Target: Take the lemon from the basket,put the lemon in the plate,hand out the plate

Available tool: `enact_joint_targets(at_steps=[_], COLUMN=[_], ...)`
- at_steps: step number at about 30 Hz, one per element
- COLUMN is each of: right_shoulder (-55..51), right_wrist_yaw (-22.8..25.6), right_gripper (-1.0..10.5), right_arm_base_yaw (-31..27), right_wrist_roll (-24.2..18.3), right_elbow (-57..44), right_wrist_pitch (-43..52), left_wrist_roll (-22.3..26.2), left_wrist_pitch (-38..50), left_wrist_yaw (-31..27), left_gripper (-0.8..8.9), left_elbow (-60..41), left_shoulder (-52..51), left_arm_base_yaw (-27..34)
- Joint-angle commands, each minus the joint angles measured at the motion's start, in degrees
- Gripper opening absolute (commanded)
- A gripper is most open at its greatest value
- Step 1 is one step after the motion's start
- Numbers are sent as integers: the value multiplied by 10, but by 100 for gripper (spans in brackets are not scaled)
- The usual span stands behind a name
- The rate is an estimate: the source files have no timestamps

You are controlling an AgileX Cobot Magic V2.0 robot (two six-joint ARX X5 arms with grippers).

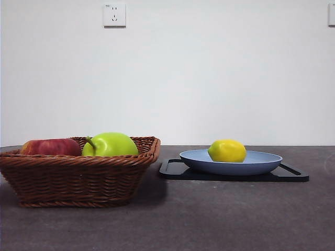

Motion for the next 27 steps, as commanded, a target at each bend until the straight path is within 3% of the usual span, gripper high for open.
enact_joint_targets(at_steps=[1,14,17,21,27], right_shoulder=[0,0,0,0,0], right_wrist_yaw=[15,14,14,14,14], right_gripper=[4,4,3,4,4], right_arm_base_yaw=[4,4,4,4,4], right_wrist_roll=[12,12,12,12,12], right_elbow=[3,3,3,3,3], right_wrist_pitch=[4,4,4,4,4], left_wrist_roll=[-5,-5,12,22,21], left_wrist_pitch=[3,5,-32,-58,17], left_wrist_yaw=[-1,-1,-4,-3,0], left_gripper=[8,8,8,8,8], left_elbow=[3,0,-2,-20,-115], left_shoulder=[5,5,-29,-102,-194], left_arm_base_yaw=[-2,-2,7,60,172])
